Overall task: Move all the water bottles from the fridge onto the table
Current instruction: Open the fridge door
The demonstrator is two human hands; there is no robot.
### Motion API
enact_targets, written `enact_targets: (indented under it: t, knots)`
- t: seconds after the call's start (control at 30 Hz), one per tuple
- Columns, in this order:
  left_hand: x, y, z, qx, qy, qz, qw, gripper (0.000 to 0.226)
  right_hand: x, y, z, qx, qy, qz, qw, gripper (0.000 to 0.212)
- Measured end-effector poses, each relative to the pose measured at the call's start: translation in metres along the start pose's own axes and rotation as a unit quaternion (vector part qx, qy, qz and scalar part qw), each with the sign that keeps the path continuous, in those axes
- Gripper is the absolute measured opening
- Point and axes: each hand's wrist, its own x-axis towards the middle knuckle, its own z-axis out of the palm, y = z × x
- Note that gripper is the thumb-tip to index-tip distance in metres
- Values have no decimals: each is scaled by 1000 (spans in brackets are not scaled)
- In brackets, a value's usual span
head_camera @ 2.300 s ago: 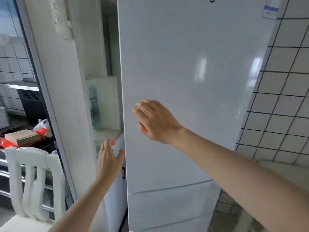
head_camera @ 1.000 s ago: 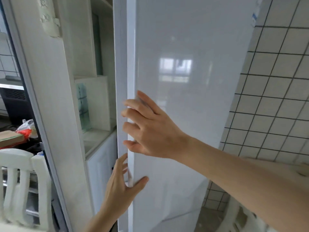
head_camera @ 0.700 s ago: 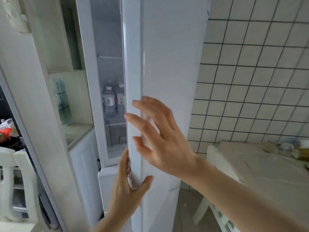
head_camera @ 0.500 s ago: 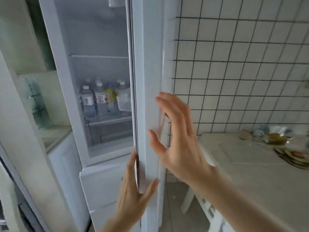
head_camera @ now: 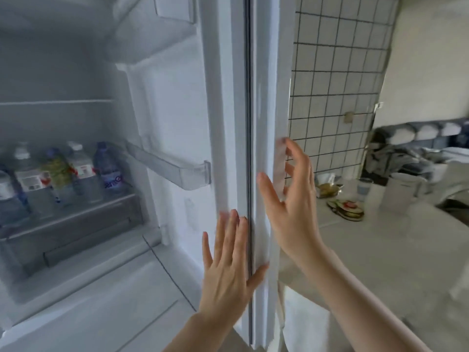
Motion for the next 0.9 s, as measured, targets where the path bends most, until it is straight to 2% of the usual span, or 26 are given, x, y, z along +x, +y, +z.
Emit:
enact_targets:
  t: [0.13, 0.27, 0.5, 0.6, 0.77, 0.9]
  knots:
    - [34, 4, 31, 60, -41, 62, 995, 88, 21, 41, -6, -30, 16, 38, 999, 59]
    - [64, 4, 72, 64, -54, 114, 990, 91, 45, 88, -11, -44, 18, 82, 995, 65]
    - [104, 9, 126, 55, -56, 139, 987, 90, 81, 152, -7, -68, 33, 103, 992, 66]
    - [113, 11, 138, 56, -55, 146, 986, 92, 91, 165, -3, -71, 40, 111, 990, 67]
    - [121, 10, 142, 44, -40, 158, 986, 76, 98, 172, 0, -89, 40, 124, 987, 64]
    - [105, -2, 134, 19, -81, 172, 982, 69, 95, 160, -2, -110, 43, 135, 984, 57]
